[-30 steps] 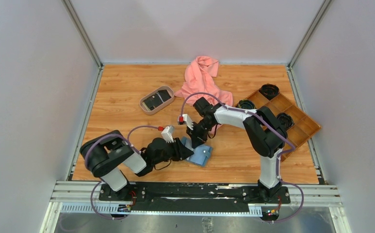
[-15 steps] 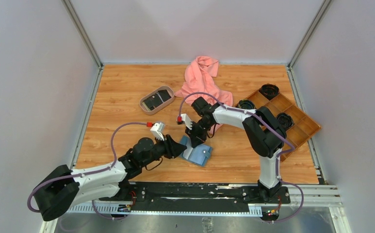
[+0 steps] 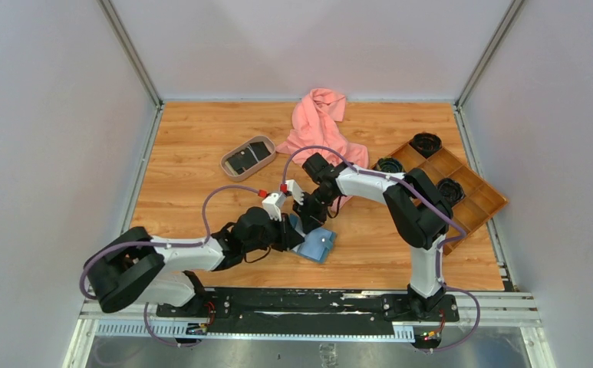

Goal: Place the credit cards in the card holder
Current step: Open the card holder at the center of the board.

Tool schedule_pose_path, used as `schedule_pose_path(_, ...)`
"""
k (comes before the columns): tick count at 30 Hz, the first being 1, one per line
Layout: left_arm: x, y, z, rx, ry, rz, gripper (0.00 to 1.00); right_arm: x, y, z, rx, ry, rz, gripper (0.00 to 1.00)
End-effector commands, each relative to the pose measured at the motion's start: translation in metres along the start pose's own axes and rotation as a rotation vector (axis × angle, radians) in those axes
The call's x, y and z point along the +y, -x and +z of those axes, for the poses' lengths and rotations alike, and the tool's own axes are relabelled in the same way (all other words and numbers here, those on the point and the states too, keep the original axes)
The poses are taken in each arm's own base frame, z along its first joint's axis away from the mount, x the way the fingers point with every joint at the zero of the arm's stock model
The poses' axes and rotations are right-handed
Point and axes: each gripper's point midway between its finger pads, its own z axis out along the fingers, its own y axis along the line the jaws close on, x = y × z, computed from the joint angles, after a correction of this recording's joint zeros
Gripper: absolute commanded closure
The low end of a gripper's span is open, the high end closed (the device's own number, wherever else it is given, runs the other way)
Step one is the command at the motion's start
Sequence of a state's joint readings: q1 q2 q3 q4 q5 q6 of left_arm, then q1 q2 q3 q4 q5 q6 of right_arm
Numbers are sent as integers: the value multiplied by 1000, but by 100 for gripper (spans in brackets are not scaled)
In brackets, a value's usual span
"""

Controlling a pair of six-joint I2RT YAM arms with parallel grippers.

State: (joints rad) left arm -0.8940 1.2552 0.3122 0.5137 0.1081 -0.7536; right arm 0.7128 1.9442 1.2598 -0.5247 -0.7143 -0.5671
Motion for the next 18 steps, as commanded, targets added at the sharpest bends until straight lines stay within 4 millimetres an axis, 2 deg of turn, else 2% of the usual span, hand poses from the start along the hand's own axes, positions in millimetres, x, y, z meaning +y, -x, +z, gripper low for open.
schedule_pose_path(1,41,-18,10,37,161,26,88,-2,-15,9,61,-6,13,87)
schedule_pose_path(3,62,-24,7,28,240,19,90,-1,-12,6,48,-6,12,86)
schedule_pose_path(6,78,-26,1,6,302,27,92,0,-8,2,26,0,9,85)
schedule_pose_path(10,85,-31,-2,19,322,43,92,5,-1,-2,0,25,4,84)
schedule_pose_path(15,87,-39,1,57,322,47,92,17,30,-27,-124,69,-30,81)
schedule_pose_path(18,84,-36,2,51,312,50,92,22,41,-33,-161,87,-62,80)
